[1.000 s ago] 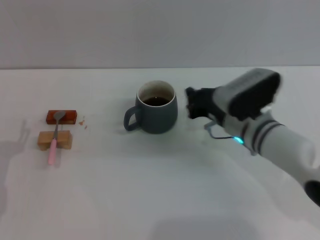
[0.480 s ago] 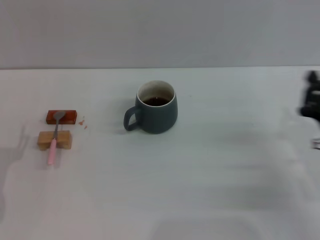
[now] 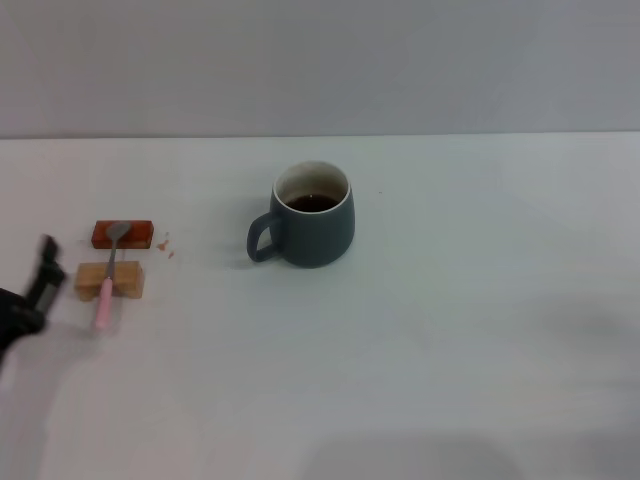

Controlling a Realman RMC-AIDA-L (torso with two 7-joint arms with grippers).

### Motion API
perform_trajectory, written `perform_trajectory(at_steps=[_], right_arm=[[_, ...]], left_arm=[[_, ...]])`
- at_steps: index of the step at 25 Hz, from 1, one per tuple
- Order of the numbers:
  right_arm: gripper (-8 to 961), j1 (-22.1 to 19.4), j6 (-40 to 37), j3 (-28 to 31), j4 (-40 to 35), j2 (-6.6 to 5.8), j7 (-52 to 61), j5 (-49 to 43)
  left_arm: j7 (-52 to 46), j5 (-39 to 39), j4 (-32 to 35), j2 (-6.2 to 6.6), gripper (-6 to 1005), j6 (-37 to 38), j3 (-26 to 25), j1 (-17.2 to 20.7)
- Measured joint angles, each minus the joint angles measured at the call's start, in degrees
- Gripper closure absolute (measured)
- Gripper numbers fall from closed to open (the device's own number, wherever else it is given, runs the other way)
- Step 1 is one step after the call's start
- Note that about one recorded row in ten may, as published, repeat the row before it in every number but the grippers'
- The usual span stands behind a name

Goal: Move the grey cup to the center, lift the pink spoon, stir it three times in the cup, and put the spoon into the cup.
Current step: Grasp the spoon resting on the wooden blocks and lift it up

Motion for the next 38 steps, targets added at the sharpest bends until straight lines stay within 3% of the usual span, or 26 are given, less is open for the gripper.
perform_trajectory(at_steps=[7,9,15,19,21,38], right_arm=[[955,-1.39,1.37,1.05,0.01,0.06,-0.09,0.05],[955,-1.45,2.08,1.32,-0.04,0.08,-0.21,0.06],[954,-1.48,2.50,1.52,-0.08,0.02,-0.24,0.06],[954,-1.21,3.12,1.53,-0.08,0.02,-0.18,0.07],[954,-1.12,3.12,1.47,-0.08,0.02,-0.17,0.06],[954,-0.92,3.12,1.03,0.10,0.05,0.09,0.06]], left_arm=[[0.00,0.02,-0.56,-0.08,186,-1.31,7.61,0.64],[-0.01,0.01,-1.88,-0.11,187,-5.43,9.15,0.87],[-0.01,-0.35,-4.25,-0.08,192,-12.36,8.70,1.03],[0.04,-0.81,-4.41,-0.12,195,-13.20,8.68,0.94],[0.70,-3.91,-5.33,-0.14,196,-16.60,8.64,0.43],[3.96,-5.79,-4.07,-0.07,209,-18.14,9.94,-1.55]])
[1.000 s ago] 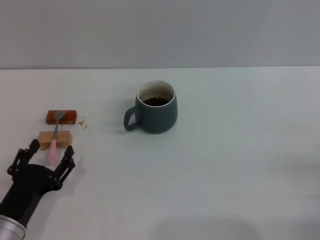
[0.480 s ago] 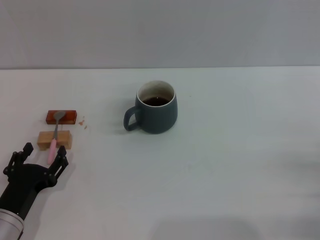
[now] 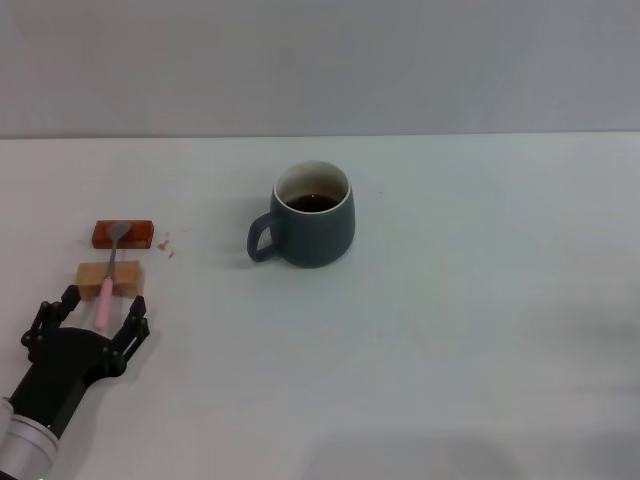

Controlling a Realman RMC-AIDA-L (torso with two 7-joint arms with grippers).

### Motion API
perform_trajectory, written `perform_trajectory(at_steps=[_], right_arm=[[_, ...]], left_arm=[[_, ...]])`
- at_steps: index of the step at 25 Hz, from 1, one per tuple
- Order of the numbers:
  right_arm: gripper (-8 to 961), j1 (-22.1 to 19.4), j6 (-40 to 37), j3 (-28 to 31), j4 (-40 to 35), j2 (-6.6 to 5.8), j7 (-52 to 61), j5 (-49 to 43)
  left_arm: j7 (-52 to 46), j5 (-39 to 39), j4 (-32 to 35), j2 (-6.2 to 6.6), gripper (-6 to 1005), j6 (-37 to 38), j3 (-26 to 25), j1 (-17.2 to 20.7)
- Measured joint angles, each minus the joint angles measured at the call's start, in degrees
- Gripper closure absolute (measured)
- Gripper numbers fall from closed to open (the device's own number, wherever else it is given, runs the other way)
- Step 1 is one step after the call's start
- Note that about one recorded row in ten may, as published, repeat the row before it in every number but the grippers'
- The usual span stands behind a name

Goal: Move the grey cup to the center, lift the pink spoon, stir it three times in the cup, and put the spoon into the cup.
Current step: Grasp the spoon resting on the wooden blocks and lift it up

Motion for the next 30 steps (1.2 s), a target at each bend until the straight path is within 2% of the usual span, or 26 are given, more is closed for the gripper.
perform_trajectory(at_steps=[29,30], right_arm=[[953,-0.48,-0.08,-0.12,-0.17,-0.09,0.04,-0.04],[953,-0.48,-0.08,-0.12,-0.18,-0.10,0.06,-0.09]], left_arm=[[0.00,-0.17,-0.78,-0.03,231,-2.19,0.04,-0.84],[0.00,-0.17,-0.78,-0.03,260,-2.19,0.04,-0.84]])
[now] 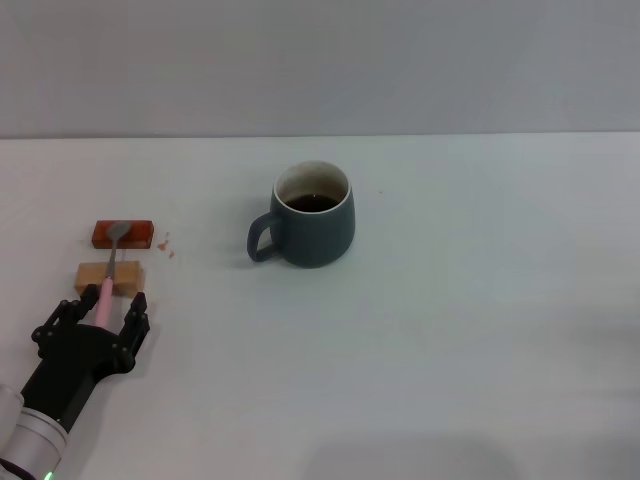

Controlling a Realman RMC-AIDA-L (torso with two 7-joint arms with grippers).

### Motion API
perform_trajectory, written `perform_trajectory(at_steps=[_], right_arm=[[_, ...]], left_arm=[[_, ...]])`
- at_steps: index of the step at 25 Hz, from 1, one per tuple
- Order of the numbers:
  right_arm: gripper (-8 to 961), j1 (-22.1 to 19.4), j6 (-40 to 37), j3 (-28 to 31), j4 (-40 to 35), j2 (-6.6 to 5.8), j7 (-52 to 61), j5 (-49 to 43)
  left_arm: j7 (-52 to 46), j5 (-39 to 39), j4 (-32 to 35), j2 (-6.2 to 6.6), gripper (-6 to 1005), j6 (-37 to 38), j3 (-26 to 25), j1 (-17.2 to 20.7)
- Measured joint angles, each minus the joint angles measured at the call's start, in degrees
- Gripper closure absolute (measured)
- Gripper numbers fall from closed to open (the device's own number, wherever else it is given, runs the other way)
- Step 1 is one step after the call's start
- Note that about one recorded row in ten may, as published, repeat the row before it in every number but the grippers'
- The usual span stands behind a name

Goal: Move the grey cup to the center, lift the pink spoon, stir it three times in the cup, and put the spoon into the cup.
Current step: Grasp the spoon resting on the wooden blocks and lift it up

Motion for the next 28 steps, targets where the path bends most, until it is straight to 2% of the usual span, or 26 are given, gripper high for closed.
perform_trajectory(at_steps=[6,11,28], right_arm=[[953,0.02,0.00,0.00,0.00,0.00,0.04,-0.10],[953,0.02,0.00,0.00,0.04,0.00,0.05,-0.14],[954,0.02,0.01,0.00,0.37,0.00,0.05,-0.36]], left_arm=[[0.15,-0.75,-0.02,0.00,435,-0.71,-0.37,-0.04],[0.18,-1.13,-0.02,0.01,530,-0.95,-0.16,-0.05],[0.08,-3.47,0.23,0.12,554,-0.94,-0.63,-0.78]])
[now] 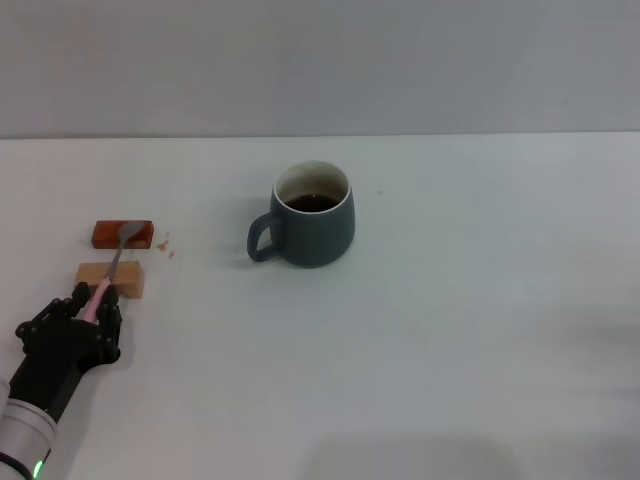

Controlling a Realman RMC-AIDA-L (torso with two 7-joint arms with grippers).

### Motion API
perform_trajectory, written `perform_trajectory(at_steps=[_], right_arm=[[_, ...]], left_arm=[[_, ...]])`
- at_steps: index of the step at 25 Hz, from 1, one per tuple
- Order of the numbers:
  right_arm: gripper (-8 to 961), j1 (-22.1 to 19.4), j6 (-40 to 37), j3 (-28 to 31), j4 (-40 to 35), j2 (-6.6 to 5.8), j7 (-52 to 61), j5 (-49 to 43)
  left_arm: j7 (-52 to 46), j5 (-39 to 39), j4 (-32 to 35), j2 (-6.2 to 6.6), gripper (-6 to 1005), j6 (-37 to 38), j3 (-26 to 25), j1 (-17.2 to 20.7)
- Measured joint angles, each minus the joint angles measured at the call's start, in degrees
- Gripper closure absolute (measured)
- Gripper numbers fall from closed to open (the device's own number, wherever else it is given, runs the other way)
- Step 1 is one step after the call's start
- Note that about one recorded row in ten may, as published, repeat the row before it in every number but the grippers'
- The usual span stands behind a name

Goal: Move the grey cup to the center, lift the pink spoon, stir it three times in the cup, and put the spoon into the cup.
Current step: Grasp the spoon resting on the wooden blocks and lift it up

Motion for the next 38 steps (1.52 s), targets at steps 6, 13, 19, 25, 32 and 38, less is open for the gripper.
perform_trajectory(at_steps=[6,13,19,25,32,38], right_arm=[[955,0.07,0.25,0.00,-0.03,0.00,0.00,0.00],[955,0.13,0.45,0.00,-0.21,0.00,0.00,0.01],[954,0.10,0.45,0.00,-0.11,0.00,0.00,0.02],[954,0.18,0.53,-0.08,0.00,0.00,0.00,-0.05],[953,0.21,0.63,-0.18,0.01,0.00,0.00,-0.08],[954,0.44,1.44,-0.38,0.09,0.00,0.00,-0.15]], left_arm=[[0.34,-0.11,0.43,0.05,644,-0.74,0.39,-1.38],[0.46,0.04,-0.08,0.08,862,-1.04,0.62,-1.29],[0.47,0.21,-0.52,0.16,873,-0.89,0.61,-1.03],[0.50,0.28,-0.70,0.15,878,0.21,1.02,-0.88],[0.53,0.29,-1.20,0.23,880,0.64,1.03,-0.35],[0.53,0.34,-0.90,0.31,941,3.34,1.40,0.00]])
